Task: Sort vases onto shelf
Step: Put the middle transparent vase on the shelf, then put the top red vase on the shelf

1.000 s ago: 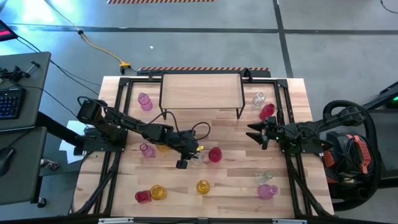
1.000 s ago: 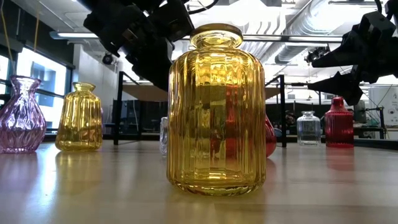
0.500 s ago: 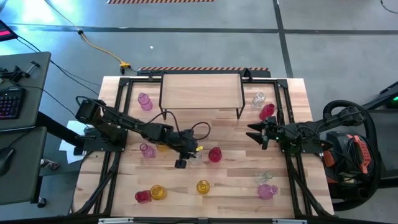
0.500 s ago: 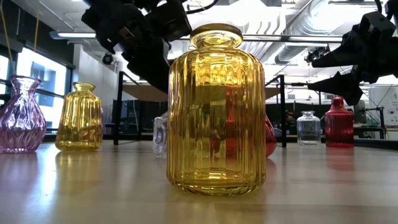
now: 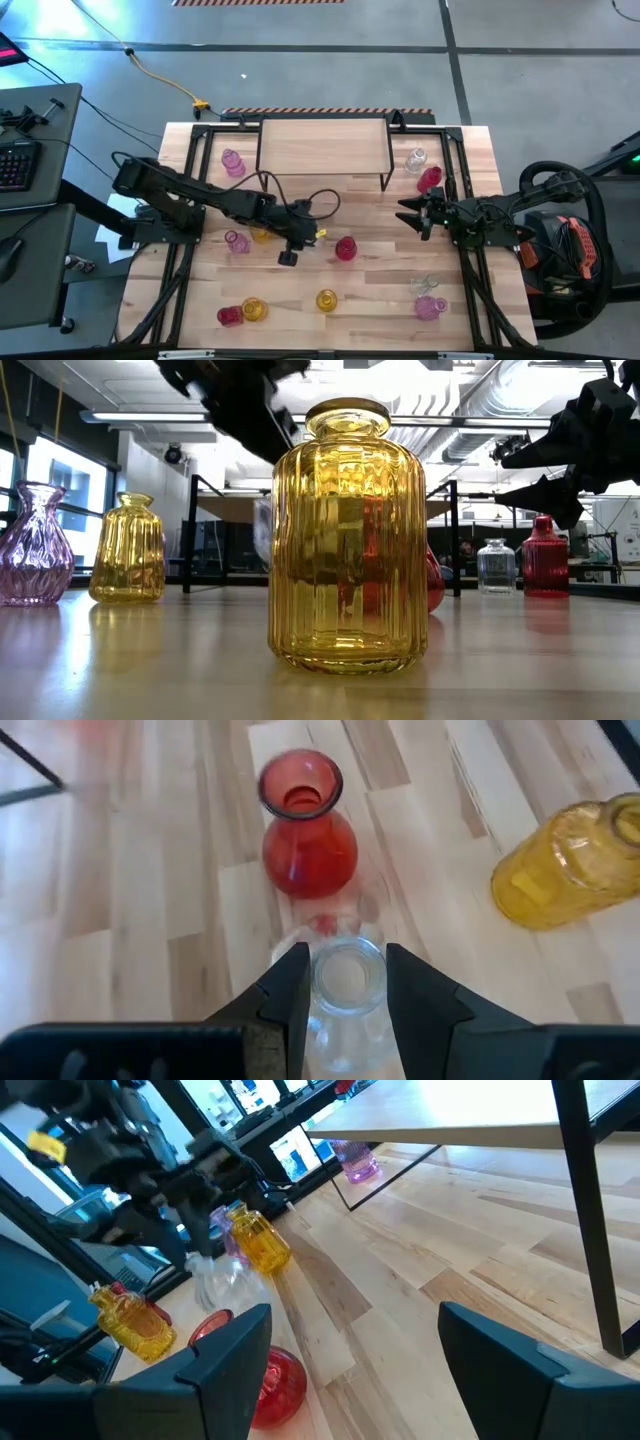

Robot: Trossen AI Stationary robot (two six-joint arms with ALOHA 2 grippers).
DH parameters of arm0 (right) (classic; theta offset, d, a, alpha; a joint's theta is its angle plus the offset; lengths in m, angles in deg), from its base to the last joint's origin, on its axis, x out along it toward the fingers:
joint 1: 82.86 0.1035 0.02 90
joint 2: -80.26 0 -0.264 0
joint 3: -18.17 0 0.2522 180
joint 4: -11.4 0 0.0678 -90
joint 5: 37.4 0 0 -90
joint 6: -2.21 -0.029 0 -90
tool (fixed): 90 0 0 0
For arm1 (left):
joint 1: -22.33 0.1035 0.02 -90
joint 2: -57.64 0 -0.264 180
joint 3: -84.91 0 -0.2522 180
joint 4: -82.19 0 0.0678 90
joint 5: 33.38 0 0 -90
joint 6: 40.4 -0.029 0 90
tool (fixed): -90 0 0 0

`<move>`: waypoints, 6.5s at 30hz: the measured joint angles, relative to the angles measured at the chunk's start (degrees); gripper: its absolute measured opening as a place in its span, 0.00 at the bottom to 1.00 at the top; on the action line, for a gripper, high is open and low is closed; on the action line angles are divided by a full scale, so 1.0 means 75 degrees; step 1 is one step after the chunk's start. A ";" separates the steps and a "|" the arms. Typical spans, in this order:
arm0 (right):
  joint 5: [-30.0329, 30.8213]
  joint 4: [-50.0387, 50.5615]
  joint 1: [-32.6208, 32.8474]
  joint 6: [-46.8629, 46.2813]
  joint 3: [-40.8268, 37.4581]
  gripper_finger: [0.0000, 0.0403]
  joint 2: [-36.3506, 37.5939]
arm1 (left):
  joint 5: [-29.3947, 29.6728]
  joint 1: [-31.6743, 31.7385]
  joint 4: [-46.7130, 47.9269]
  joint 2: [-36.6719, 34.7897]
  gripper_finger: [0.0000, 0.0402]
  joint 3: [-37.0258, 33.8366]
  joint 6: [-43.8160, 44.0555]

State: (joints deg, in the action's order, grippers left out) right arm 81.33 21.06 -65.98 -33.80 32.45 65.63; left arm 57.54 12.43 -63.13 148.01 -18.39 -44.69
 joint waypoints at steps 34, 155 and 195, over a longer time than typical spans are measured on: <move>0.0000 0.0001 0.0000 0.0000 0.0000 0.67 0.0003 | 0.0765 0.3665 0.2416 -0.2715 0.24 0.0926 -0.1561; 0.0000 0.0001 0.0001 0.0000 0.0002 0.67 0.0006 | -0.0284 0.7095 0.4312 -0.0749 0.35 0.3323 -0.1251; 0.0000 0.0001 -0.0001 0.0000 0.0001 0.67 0.0006 | -0.4088 0.3295 0.4407 -0.2798 0.35 0.3328 0.0526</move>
State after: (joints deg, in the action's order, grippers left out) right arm 81.33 21.07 -65.99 -33.80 32.46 65.67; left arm 26.89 37.15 -30.08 127.03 6.57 -40.75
